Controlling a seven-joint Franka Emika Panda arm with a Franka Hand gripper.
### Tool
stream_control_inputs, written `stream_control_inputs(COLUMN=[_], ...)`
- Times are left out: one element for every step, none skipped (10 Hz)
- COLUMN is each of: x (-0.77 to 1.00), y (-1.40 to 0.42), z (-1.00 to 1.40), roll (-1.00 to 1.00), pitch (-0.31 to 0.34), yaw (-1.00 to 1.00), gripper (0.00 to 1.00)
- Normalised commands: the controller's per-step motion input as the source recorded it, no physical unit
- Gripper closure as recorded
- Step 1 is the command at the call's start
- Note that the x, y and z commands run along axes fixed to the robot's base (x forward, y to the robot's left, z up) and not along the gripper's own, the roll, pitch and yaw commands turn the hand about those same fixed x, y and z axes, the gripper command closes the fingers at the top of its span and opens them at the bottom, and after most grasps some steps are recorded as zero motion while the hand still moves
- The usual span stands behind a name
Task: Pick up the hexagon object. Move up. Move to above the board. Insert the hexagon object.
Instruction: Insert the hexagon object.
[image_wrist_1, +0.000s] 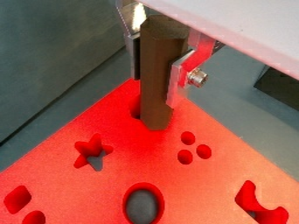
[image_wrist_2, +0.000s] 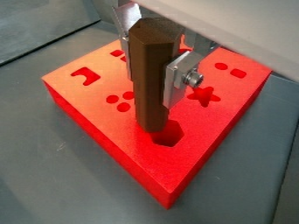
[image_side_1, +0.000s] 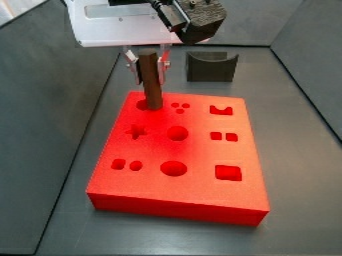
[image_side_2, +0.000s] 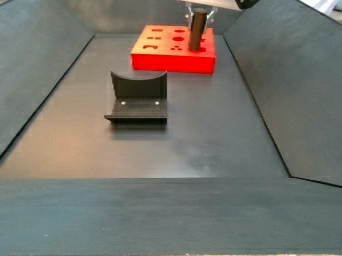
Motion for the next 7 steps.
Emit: stream_control_inputs(x=[-0.04, -0.55, -0.66, -0.47, -0.29, -0.13, 0.0], y=[0.0, 0.07, 0.13, 0.09, 0.09, 0.0, -0.1], z=[0.0, -0.1, -0.16, -0.15, -0.15, -0.19, -0.42], roll=[0.0, 0.01, 0.02, 0.01, 0.0, 0.0, 0.0], pitch=[0.0, 0.0, 0.0, 0.01, 0.014, 0.0, -0.011], yaw=[0.0, 0.0, -0.02, -0.01, 0.0, 0.0, -0.04], gripper=[1.0, 1.0, 1.0, 1.0, 1.0, 1.0, 1.0])
